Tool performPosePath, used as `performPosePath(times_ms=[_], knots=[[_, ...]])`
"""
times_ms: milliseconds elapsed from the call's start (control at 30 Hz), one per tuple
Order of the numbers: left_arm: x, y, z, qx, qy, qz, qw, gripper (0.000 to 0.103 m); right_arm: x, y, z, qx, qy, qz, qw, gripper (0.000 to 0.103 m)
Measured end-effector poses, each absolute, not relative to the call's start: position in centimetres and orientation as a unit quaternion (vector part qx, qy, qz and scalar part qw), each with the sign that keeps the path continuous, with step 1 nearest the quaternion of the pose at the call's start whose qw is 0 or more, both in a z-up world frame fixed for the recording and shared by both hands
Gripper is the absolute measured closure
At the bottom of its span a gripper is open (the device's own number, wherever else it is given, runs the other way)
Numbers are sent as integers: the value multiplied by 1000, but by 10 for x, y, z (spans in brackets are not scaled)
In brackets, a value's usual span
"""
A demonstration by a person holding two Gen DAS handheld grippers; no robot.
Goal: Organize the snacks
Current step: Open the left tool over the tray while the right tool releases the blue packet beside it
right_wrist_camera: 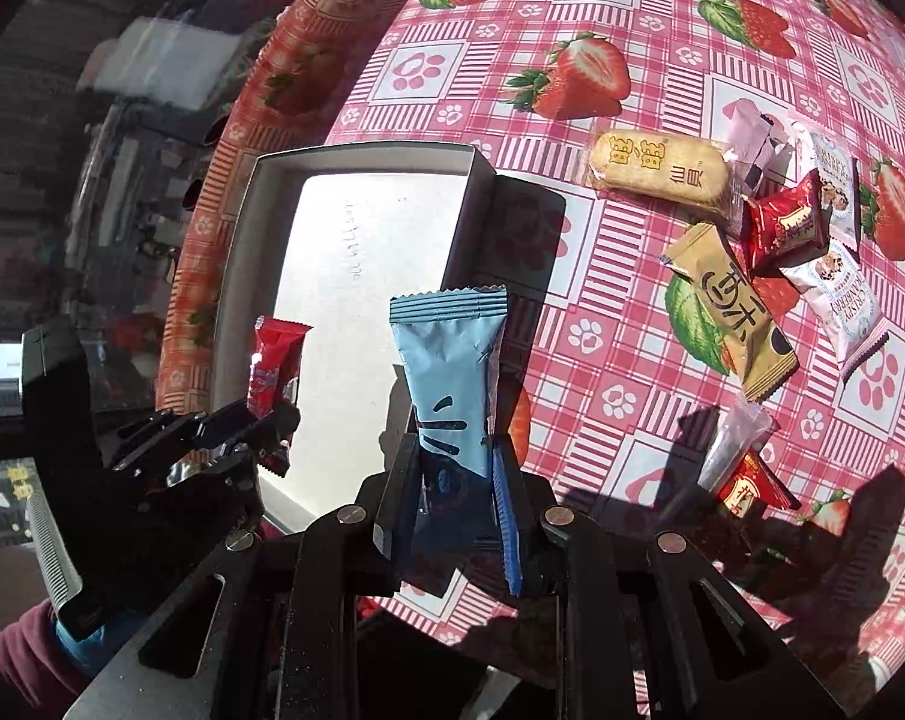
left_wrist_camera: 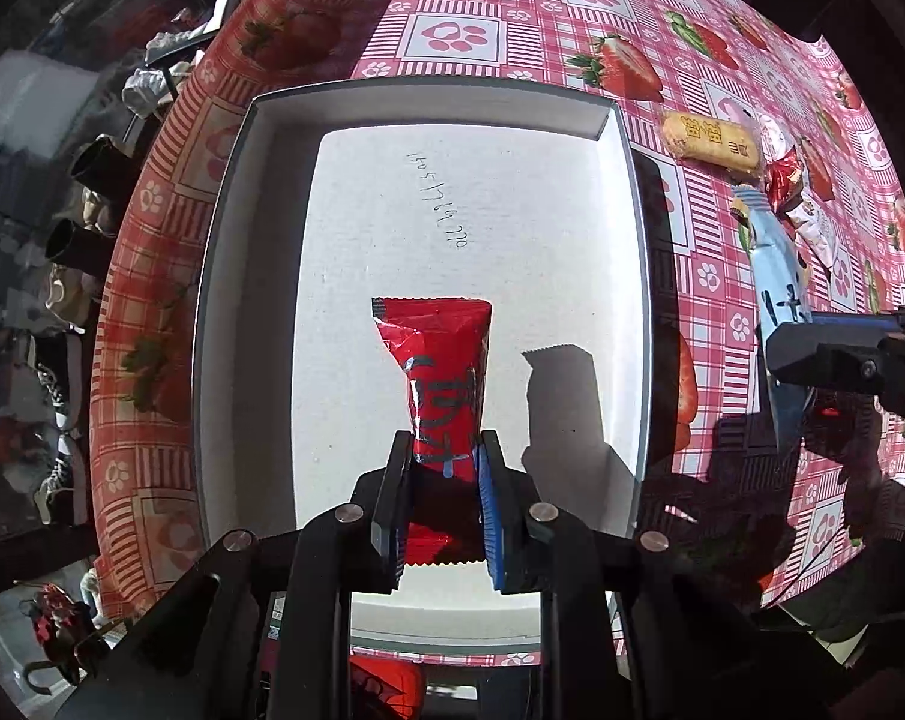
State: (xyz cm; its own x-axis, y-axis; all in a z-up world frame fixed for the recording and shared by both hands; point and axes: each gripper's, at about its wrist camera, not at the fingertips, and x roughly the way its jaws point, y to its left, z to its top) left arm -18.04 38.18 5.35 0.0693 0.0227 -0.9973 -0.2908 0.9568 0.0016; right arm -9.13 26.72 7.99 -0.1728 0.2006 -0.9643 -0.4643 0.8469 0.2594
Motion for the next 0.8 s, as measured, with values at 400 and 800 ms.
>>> performPosePath(times_ms=[400,800], knots=[[-196,402,26,-107,694,116,702,81,-114,332,50,-128,736,287,600,79],[-180,390,23,-81,690,117,710,27,-111,316,43,-114,744,239,614,3]])
